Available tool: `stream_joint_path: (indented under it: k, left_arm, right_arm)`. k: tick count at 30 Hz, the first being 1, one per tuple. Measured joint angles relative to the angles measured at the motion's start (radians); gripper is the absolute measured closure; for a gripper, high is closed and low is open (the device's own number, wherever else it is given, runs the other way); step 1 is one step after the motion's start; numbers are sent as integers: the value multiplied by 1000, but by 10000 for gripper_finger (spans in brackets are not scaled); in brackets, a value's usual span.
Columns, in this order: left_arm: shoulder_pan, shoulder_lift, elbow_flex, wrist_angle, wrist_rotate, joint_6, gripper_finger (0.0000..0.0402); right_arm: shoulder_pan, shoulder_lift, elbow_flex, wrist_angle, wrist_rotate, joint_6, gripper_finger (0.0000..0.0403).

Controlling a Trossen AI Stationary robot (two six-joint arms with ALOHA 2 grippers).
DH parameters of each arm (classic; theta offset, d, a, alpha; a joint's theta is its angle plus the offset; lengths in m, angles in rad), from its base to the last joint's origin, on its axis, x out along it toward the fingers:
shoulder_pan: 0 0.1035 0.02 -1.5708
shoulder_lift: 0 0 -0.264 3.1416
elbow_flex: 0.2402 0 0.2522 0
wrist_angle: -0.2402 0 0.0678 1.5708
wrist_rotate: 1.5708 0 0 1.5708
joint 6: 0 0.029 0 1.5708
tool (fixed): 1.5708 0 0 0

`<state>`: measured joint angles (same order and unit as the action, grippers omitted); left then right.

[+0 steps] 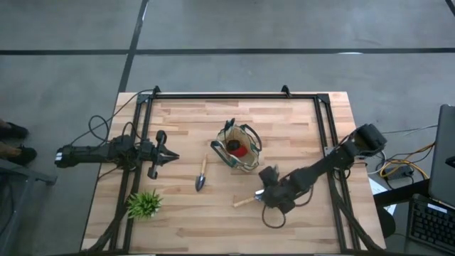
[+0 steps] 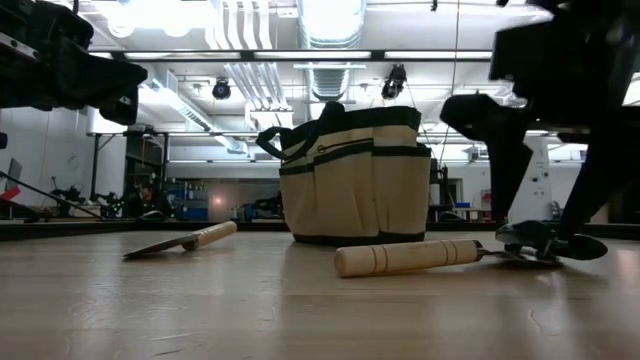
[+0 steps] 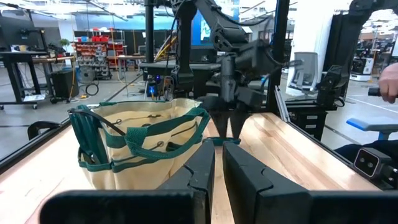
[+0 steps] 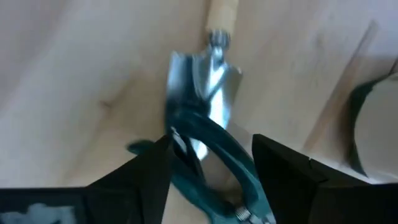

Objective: Pick & Place Garden tools in Gardening bag
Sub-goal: Put the shear scissors into the gardening bag

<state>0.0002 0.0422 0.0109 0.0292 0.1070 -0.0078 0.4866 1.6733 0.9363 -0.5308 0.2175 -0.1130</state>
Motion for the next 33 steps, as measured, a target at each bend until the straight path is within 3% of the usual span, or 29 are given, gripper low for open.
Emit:
stream_joint_path:
  k: [10, 15, 25, 33]
  left_arm:
    - [0, 0, 0, 0, 0, 0, 365]
    - [0, 0, 0, 0, 0, 0, 365]
    - [0, 0, 0, 0, 0, 0, 365]
    - [0, 0, 0, 0, 0, 0, 365]
  right_arm:
    - [0, 177, 180, -153, 52, -57, 196]
    - [0, 208, 224, -202, 49, -55, 238]
    - [-1, 202, 219, -226, 45, -35, 366]
    - [0, 180, 218, -225, 44, 34, 370]
